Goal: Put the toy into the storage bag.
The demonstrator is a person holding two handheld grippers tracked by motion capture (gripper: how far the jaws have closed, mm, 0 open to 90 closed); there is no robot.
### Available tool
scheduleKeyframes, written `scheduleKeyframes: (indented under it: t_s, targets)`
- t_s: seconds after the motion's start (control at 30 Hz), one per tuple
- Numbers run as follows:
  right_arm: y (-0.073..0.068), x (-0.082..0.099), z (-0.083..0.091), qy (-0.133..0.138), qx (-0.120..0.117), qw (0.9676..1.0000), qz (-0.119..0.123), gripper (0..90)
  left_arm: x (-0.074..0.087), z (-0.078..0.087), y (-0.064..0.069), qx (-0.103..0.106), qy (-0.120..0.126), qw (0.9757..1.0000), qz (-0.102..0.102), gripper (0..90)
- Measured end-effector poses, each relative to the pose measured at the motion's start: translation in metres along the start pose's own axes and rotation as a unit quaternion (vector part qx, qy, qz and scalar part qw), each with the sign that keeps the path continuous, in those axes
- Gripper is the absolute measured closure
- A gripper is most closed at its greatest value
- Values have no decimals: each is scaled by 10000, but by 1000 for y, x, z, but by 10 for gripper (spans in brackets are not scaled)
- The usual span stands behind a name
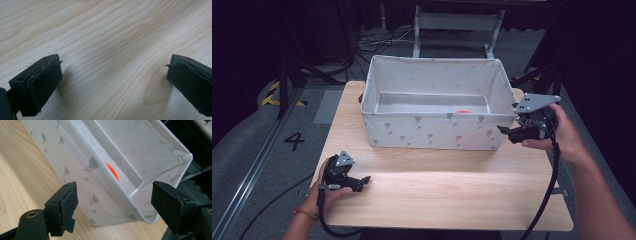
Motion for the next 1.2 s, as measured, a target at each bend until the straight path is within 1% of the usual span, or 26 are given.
scheduleKeyframes:
  t_s: [0.03, 0.1, 0.17, 0.23, 0.27, 0.3, 0.33, 0.4, 0.47, 0.6, 0.73, 0.8, 0.9, 1.0, 1.03, 1.17, 1.2]
  targets:
    - [0, 0, 0, 0, 0, 10000, 0, 221, 0, 0, 0, 0, 0, 10000, 0, 4]
    - [-5, 6, 3, 30, -19, 10000, -14, 222, 0, 0, 0, -6, 8, 10000, -6, 4]
    - [-9, 13, 5, -6, 26, 10000, 15, 222, 0, 0, 0, -2, 1, 10000, 4, 4]
    - [-12, 18, 6, -2, -11, 10000, -10, 222, 0, 0, 0, -1, -1, 10000, 0, 3]
    - [-13, 21, 6, -8, 10, 10000, -33, 222, 0, 0, 0, -1, -1, 10000, 0, 4]
    - [-17, 28, 4, -81, 47, 9999, -40, 222, 0, 0, 0, 0, -1, 10000, 0, 3]
    - [-17, 28, 4, -81, 47, 9999, -40, 222, 0, 0, 0, -2, 0, 10000, 3, 3]
    - [-20, 36, 2, -144, 39, 9999, 19, 222, 0, 0, 0, -1, 0, 10000, 4, 4]
    - [-25, 44, -1, -207, 30, 9998, -15, 221, 0, 0, 0, -1, 1, 10000, 3, 4]
    - [-31, 58, -9, -230, 5, 9997, -101, 221, 0, 0, 0, 0, 0, 10000, 4, 4]
    - [-36, 71, -15, -366, -4, 9993, -66, 221, 0, 0, 0, 0, -1, 10000, -1, 4]
    - [-39, 77, -18, -416, -52, 9991, -112, 218, 0, 0, 0, -1, 1, 10000, 3, 4]
    - [-42, 85, -21, -467, -50, 9988, -118, 217, 0, 0, 0, 0, -1, 10000, 0, 4]
    - [-45, 95, -23, -526, -70, 9984, -183, 213, 0, 0, 0, 0, 0, 10000, 2, 3]
    - [-46, 98, -24, -550, -43, 9983, -199, 210, 0, 0, 0, 1, -1, 10000, 1, 4]
    - [-49, 111, -26, -604, -60, 9978, -280, 177, 0, 0, 0, -1, 2, 10000, 6, 4]
    - [-51, 114, -27, -624, -26, 9975, -336, 163, 0, 0, 0, 1, -1, 10000, -1, 3]
Point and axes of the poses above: each handheld gripper's, and its own axes: z roughly backward along the jaws, x roughly out of its underside, y roughly to its right, the point moved 2 cm from there along -z, roughly forward along the jaws, and after that the axes turned 12 degrees about y, right-handed, at the moved point
